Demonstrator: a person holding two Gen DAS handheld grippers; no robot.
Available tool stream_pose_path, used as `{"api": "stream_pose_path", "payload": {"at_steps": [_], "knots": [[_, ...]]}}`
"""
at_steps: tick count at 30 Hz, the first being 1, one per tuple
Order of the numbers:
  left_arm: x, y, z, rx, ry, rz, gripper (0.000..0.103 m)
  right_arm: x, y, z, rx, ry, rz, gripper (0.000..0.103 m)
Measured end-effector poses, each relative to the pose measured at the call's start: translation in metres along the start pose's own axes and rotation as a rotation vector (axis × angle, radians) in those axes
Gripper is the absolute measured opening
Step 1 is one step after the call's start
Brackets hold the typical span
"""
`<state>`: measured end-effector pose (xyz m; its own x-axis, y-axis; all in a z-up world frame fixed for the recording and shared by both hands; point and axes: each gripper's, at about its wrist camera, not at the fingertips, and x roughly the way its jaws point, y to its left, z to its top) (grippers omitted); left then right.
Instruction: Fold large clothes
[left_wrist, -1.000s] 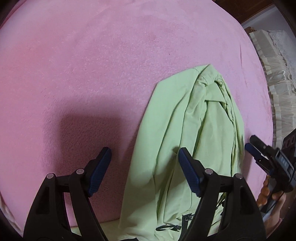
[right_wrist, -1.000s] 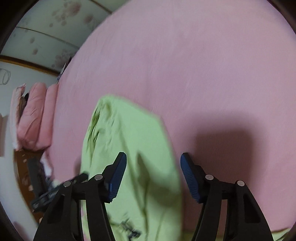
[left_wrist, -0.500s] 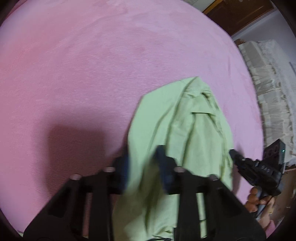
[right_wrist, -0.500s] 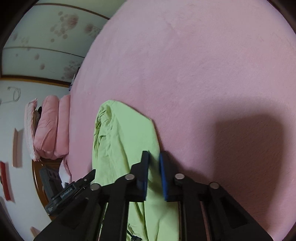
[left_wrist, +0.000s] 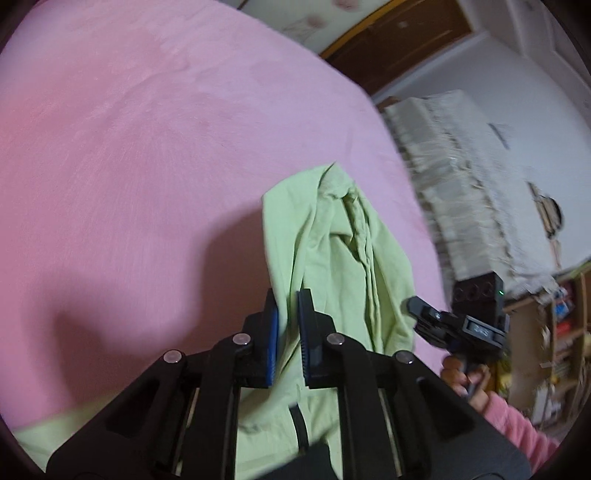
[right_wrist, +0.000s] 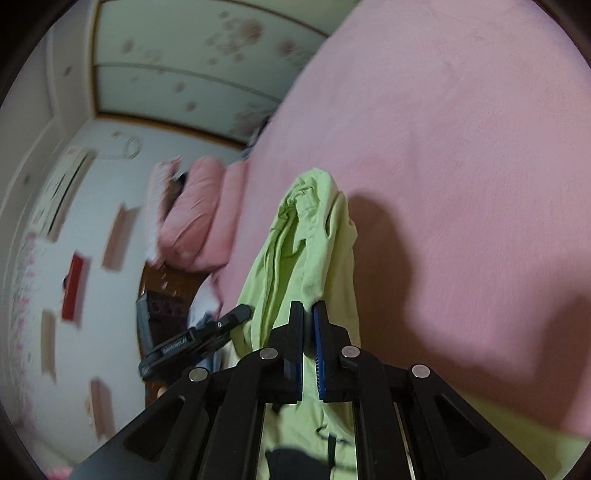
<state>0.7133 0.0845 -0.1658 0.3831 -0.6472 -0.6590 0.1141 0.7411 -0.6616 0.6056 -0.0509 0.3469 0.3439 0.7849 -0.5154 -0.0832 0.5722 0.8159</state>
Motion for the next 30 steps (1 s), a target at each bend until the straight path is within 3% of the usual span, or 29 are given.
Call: {"api": "stream_pose_path", "payload": {"at_steps": [3,6,8,11,12,13,15,16,17,23,28,30], "knots": [[-0.037,-0.006,-0.035,0.052,-0.017,-0.034,0.007,-0.033,0.017,-0.035,-0.039,-0.005,0.036,0.005],[-0.069,-0.016,-0.080,0.095,-0.028,-0.043,0.007,-0.063,0.029,-0.095,-0.065,-0.008,0.072,0.005],[-0.078,-0.027,-0.109,0.117,-0.039,-0.012,0.008,-0.084,0.038,-0.127,-0.100,0.022,0.065,0.006],[-0.091,-0.033,-0.150,0.124,-0.047,0.085,0.010,-0.121,0.045,-0.169,-0.144,0.107,-0.025,0.011],[-0.095,-0.035,-0.166,0.130,-0.053,0.131,0.012,-0.130,0.044,-0.180,-0.151,0.123,-0.062,0.017],[-0.098,-0.037,-0.178,0.133,-0.055,0.169,0.015,-0.138,0.041,-0.188,-0.151,0.132,-0.093,0.032],[-0.101,-0.039,-0.206,0.133,-0.027,0.245,0.031,-0.164,0.033,-0.210,-0.117,0.133,-0.131,0.055],[-0.102,-0.038,-0.222,0.120,-0.009,0.264,0.035,-0.176,0.028,-0.219,-0.095,0.127,-0.145,0.061],[-0.106,-0.033,-0.240,0.105,0.005,0.286,0.041,-0.188,0.024,-0.232,-0.071,0.113,-0.154,0.061],[-0.106,-0.019,-0.310,-0.013,0.111,0.439,0.042,-0.220,0.010,-0.339,0.021,0.044,-0.262,0.062],[-0.105,-0.030,-0.327,-0.013,0.089,0.572,0.042,-0.248,-0.016,-0.395,-0.016,-0.006,-0.400,0.062],[-0.113,-0.044,-0.328,-0.037,0.049,0.581,0.042,-0.200,0.013,-0.416,-0.041,-0.054,-0.439,0.062]]}}
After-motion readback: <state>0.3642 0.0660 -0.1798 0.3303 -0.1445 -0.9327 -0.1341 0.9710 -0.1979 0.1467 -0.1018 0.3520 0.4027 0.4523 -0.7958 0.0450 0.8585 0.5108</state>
